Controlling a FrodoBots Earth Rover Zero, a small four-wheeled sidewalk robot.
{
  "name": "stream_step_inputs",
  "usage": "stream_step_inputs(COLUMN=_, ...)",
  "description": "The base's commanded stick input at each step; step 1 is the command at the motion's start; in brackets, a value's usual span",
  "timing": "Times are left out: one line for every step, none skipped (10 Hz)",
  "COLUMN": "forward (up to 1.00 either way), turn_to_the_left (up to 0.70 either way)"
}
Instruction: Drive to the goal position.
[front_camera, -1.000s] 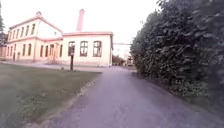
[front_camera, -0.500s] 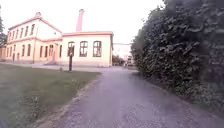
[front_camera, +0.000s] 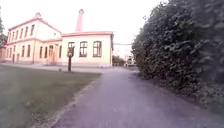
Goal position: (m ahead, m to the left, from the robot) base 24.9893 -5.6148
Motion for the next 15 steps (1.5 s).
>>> stream_step_inputs(forward=0.5, turn_to_the_left=-0.01)
stream_step_inputs(forward=0.5, turn_to_the_left=-0.01)
stream_step_inputs(forward=0.5, turn_to_the_left=-0.01)
stream_step_inputs(forward=0.5, turn_to_the_left=-0.01)
stream_step_inputs(forward=0.5, turn_to_the_left=-0.01)
stream_step_inputs(forward=0.5, turn_to_the_left=-0.01)
stream_step_inputs(forward=0.5, turn_to_the_left=-0.01)
stream_step_inputs(forward=0.5, turn_to_the_left=-0.01)
stream_step_inputs(forward=0.5, turn_to_the_left=-0.01)
stream_step_inputs(forward=0.5, turn_to_the_left=-0.01)
stream_step_inputs(forward=0.5, turn_to_the_left=-0.01)
stream_step_inputs(forward=0.5, turn_to_the_left=-0.01)
stream_step_inputs(forward=0.5, turn_to_the_left=-0.01)
stream_step_inputs(forward=0.5, turn_to_the_left=-0.01)
stream_step_inputs(forward=0.5, turn_to_the_left=-0.01)
